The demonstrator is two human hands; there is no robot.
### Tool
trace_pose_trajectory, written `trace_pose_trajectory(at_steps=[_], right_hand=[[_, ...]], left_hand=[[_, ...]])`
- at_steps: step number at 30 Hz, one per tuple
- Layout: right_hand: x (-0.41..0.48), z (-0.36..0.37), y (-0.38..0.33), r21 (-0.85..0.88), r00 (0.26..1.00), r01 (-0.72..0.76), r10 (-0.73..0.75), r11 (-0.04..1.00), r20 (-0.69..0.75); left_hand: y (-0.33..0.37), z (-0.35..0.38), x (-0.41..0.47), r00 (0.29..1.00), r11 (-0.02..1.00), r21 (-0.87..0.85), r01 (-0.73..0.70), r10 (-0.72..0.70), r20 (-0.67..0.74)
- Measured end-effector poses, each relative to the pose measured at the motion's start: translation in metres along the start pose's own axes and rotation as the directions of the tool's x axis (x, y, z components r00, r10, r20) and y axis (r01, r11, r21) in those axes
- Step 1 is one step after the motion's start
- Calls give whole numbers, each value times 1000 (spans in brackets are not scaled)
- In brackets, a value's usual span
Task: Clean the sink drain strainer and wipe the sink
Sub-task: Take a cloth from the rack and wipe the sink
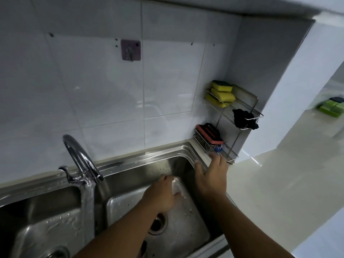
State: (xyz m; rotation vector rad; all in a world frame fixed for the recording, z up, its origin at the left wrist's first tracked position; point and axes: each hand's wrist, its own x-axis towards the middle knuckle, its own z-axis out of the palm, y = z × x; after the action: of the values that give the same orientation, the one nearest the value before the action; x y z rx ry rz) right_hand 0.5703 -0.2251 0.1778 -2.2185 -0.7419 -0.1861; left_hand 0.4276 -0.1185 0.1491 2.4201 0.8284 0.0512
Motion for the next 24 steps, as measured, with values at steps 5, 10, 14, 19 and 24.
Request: trace_pose_trajectory(at_steps=[5,10,14,19,24], right_hand=[[27,-31,-22,1,999,-10,10,1000,-34],[47,-54,-42,37,998,21,-19,999,-65],[64,-70,-50,52,995,39,-34,998,-91],[83,-86,-47,89,992,57,-46,994,-121],[103,-97,-35,96,986,66,-50,993,-158]], left_hand=[[8,-26,3,999,1000,7,-18,19,-45],[52,-59,19,992,996,7,-94,95,-81],[89,-85,29,981,988,24,-154,156,-116],[126,-105,44,976,981,47,-186,190,-106],[152,-108,60,969,974,49,-221,225,-98]])
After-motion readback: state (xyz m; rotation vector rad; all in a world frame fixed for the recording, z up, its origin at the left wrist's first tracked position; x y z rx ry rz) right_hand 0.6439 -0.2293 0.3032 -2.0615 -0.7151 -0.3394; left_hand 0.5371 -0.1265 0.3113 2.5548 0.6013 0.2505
